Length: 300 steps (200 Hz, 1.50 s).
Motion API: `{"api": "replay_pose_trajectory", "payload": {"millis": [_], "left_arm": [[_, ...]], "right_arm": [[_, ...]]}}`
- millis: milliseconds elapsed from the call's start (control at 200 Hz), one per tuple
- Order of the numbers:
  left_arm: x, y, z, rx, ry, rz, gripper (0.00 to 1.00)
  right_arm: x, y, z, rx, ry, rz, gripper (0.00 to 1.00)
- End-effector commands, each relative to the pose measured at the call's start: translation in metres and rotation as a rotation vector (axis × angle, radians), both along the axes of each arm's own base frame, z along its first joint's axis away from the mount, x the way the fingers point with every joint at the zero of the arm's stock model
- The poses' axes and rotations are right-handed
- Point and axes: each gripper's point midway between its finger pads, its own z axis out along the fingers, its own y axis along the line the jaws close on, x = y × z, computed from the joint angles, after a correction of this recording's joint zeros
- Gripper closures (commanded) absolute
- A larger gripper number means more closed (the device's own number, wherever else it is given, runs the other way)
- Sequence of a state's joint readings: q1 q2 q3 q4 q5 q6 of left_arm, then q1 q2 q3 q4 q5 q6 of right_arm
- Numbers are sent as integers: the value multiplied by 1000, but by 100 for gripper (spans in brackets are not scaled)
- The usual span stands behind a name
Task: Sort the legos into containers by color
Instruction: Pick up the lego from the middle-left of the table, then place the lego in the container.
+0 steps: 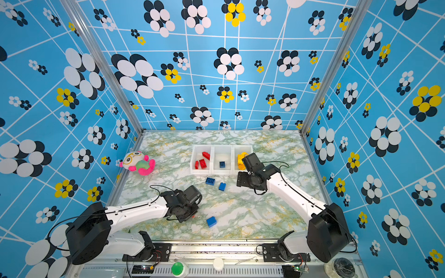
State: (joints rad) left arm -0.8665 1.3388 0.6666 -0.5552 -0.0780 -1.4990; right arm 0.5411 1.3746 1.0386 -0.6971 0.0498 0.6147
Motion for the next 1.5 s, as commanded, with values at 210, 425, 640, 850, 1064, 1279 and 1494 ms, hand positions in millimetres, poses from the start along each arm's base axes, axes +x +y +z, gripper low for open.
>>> {"api": "replay_pose_trajectory", "payload": {"millis": [210,425,640,850,1064,1279,1494], "left_arm": [[27,3,41,123,-127,-185,91],[61,-10,71,110,-225,-300,93],[105,-20,97,73,-277,-387,93],[151,-30,117,59,-314,-460,92],[196,-40,124,41,-340,-469,92],[237,-46,108,7,-334,-468,91],[271,-45,88,-7,-335,-482,91]], "right_arm": [[-13,-6,1,1,9,-12,11],[-17,-8,2,5,6,-15,11],[-19,-8,4,21,4,-21,11],[-20,-10,9,19,-5,-26,11],[-20,-10,11,19,-5,-29,10],[-17,-9,13,15,-8,-26,10],[-16,-8,16,11,-12,-19,9]]}}
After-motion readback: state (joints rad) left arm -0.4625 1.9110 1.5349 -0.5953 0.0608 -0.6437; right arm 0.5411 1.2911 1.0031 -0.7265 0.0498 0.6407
